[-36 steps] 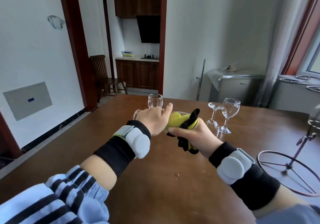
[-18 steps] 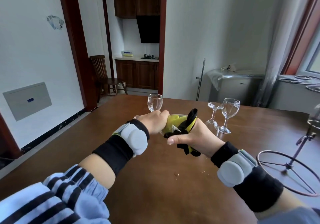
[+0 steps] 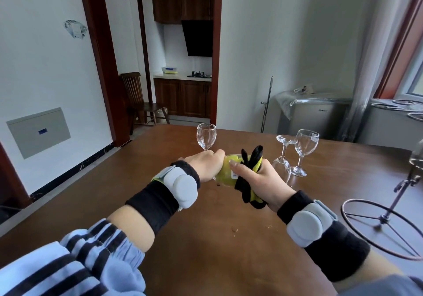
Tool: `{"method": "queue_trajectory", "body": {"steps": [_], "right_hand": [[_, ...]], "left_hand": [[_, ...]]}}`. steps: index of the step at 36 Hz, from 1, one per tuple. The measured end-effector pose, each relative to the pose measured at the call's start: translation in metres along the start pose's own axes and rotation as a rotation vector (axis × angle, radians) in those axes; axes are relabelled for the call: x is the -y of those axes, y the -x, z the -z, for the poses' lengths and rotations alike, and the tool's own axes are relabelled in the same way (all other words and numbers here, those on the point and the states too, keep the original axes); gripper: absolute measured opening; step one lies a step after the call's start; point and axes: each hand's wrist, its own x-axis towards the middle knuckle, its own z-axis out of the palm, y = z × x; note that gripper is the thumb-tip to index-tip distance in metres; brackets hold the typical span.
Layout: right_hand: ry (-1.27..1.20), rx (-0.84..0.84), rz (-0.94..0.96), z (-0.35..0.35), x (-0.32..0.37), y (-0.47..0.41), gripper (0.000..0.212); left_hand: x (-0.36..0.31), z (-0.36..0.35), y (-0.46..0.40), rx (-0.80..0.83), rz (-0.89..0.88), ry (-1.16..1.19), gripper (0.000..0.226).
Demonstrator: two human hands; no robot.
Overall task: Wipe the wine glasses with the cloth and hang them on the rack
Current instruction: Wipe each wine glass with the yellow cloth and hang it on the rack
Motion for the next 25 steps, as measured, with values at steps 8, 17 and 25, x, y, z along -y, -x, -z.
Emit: {"method": "queue_trajectory", "body": {"steps": [8, 17, 25], "right_hand": [[-0.128, -0.163, -0.051, -0.005, 0.000, -0.003, 0.033], [-0.421, -0.204, -0.242, -0.010, 0.007, -0.001, 0.037], [-0.016, -0.031, -0.052, -0.008, 0.008, 0.003, 0.043]], "left_hand": [[0.001, -0.003, 0.007, -0.187, -0.164, -0.030, 0.068], [0.005, -0.023, 0.018, -0.548, -0.435, -0.086, 0.052], [0.005, -0.011, 0.008, -0.241, -0.186, 0.094, 0.056]]}}
